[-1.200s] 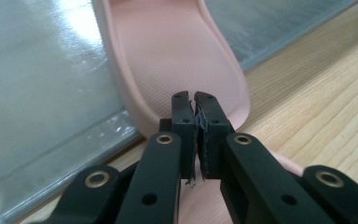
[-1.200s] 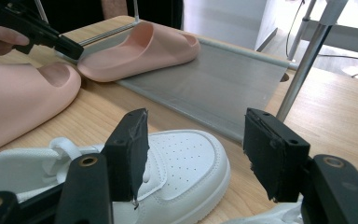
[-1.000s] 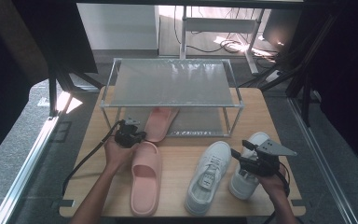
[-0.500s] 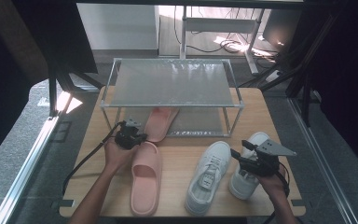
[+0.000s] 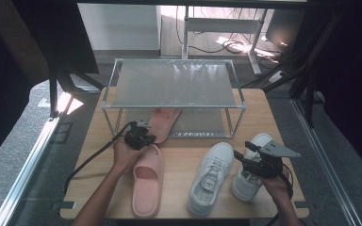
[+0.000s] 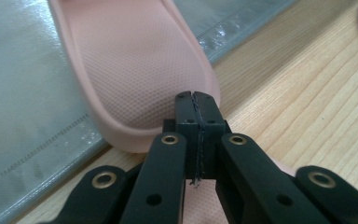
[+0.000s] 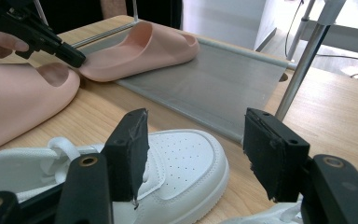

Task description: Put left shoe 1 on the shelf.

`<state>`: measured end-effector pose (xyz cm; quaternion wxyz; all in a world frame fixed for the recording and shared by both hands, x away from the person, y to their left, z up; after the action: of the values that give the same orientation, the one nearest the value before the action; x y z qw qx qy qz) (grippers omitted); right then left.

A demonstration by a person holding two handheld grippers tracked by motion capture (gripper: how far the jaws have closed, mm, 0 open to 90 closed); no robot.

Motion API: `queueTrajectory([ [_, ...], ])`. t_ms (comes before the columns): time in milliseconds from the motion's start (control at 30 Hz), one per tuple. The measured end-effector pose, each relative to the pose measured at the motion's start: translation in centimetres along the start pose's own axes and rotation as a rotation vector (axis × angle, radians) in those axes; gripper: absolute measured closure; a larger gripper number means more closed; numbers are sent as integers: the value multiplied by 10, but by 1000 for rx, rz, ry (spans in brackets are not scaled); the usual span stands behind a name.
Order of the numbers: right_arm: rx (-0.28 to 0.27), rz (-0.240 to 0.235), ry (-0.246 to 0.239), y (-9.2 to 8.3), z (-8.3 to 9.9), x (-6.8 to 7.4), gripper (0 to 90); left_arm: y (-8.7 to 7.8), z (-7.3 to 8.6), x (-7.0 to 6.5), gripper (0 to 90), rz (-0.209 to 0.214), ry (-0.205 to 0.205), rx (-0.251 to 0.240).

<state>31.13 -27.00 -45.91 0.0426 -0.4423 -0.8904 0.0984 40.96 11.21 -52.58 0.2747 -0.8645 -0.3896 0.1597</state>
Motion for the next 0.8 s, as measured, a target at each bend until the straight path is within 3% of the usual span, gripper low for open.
queueTrajectory([
  [800,-1,4,1,-1,0,-2,415,15,-9,-7,900,7,32,-6],
])
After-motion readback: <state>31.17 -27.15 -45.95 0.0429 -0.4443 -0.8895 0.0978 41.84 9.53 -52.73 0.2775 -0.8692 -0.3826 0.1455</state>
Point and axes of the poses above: each handheld gripper's, and its own axes: y roughly forward along the jaws, z roughly out of its underside, x roughly to its left, the point moved 4 cm from there along y, roughly forward along the jaws, and after that the axes turned 12 degrees about -x, right-handed, at the moved point
